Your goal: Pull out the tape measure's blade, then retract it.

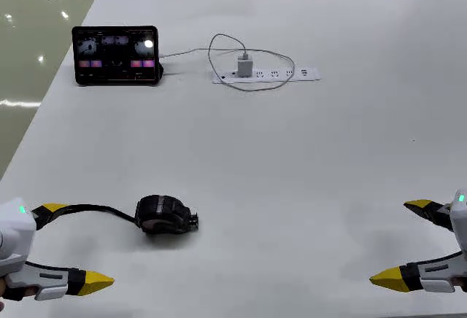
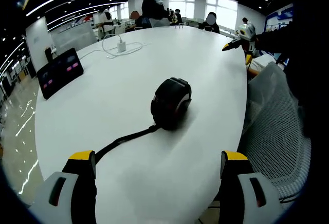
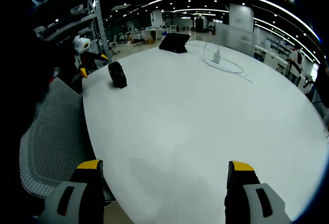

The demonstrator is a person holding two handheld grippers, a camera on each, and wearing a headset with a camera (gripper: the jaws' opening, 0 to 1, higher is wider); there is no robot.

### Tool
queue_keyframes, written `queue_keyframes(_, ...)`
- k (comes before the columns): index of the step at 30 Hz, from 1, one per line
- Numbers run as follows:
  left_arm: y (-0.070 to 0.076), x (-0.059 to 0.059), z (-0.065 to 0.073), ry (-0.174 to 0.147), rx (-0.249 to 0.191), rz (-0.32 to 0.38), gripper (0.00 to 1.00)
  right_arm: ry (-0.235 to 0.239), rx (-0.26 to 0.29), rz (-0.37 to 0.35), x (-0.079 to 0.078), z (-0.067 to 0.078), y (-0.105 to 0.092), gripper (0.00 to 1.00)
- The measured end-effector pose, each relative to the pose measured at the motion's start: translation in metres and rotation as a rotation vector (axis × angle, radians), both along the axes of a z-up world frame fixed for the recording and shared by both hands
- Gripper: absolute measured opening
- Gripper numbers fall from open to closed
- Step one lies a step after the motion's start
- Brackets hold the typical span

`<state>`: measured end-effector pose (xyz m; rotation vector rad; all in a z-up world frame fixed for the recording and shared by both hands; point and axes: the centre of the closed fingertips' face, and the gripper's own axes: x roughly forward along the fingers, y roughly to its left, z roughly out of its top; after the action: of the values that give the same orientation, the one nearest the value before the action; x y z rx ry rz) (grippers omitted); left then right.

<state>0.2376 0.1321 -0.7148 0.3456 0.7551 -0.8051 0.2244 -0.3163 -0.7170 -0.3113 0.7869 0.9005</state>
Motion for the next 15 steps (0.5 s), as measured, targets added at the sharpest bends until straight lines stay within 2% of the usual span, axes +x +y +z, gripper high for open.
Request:
queue_keyframes(2,-0.001,0.002,0.001,0.007,0.002,-0.013,0.99,-0.004,-0.001,0.003,0.002,0.003,0.002,0.99)
queue_keyframes(5,-0.004,0.006,0.001,0.008,-0.011,-0.030,0.99,-0.036,-0.005,0.018,0.007,0.007,0.004,0.99)
queue_keyframes(7,-0.006,0.007,0.000,0.018,-0.007,-0.044,0.99,-0.037,0.007,0.024,0.009,0.008,0.006,0.99)
queue_keyframes(12,-0.014,0.009,0.003,0.023,0.007,-0.096,0.99,-0.050,-0.008,0.058,0.013,0.008,0.013,0.99)
queue_keyframes(13,-0.015,0.009,0.003,0.027,0.014,-0.103,0.99,-0.054,-0.012,0.064,0.014,0.008,0.014,0.99)
queue_keyframes(14,-0.015,0.008,0.001,0.055,0.028,-0.103,0.99,-0.054,-0.007,0.070,0.015,0.008,0.018,0.99)
queue_keyframes(15,-0.016,0.009,0.000,0.066,0.030,-0.101,0.99,-0.055,-0.006,0.075,0.016,0.008,0.020,0.99)
